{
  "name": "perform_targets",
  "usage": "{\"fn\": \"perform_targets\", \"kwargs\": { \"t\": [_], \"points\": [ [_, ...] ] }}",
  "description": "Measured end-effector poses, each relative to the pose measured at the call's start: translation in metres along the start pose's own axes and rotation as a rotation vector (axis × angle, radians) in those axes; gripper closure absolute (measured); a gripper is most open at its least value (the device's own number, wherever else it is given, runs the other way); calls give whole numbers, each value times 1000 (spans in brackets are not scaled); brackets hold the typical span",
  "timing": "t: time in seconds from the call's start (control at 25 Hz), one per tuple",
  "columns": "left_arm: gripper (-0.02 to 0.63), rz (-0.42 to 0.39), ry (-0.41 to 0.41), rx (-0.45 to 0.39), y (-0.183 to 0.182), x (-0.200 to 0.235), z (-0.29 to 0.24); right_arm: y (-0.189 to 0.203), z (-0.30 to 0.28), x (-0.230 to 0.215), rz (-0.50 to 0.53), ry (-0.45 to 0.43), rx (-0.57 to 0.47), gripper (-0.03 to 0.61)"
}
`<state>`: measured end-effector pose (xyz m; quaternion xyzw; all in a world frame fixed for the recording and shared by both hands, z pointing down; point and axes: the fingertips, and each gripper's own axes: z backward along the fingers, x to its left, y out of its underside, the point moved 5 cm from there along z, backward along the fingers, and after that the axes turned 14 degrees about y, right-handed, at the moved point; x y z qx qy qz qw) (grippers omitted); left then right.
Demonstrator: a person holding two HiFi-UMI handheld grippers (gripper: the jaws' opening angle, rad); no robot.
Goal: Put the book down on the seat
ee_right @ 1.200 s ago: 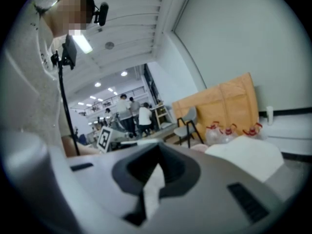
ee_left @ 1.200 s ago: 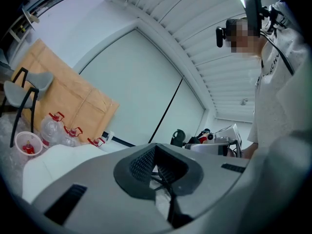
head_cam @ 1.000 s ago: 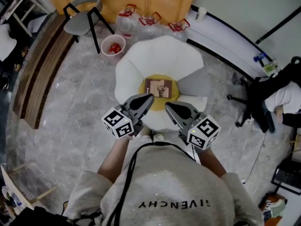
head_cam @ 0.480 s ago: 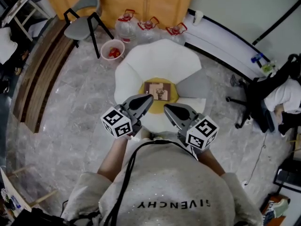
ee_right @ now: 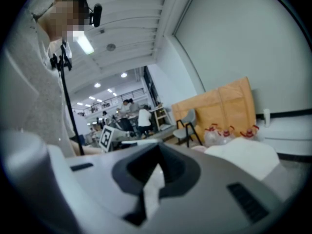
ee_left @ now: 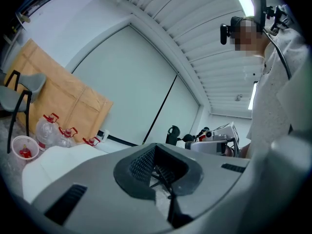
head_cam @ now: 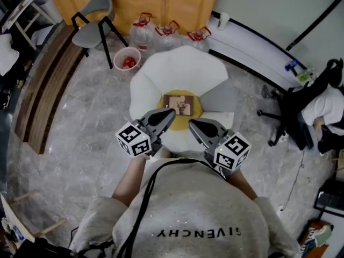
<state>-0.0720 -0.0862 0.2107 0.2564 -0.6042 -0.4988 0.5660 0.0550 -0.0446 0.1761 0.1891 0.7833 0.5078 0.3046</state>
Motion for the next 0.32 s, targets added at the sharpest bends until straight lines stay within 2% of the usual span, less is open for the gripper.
{"fn": "perform_targets", "kwargs": {
  "t": [0.32],
  "points": [
    [591,-2,8,1,-1,5,-1,1,-3,-4,-8,6,0,563]
  ]
}}
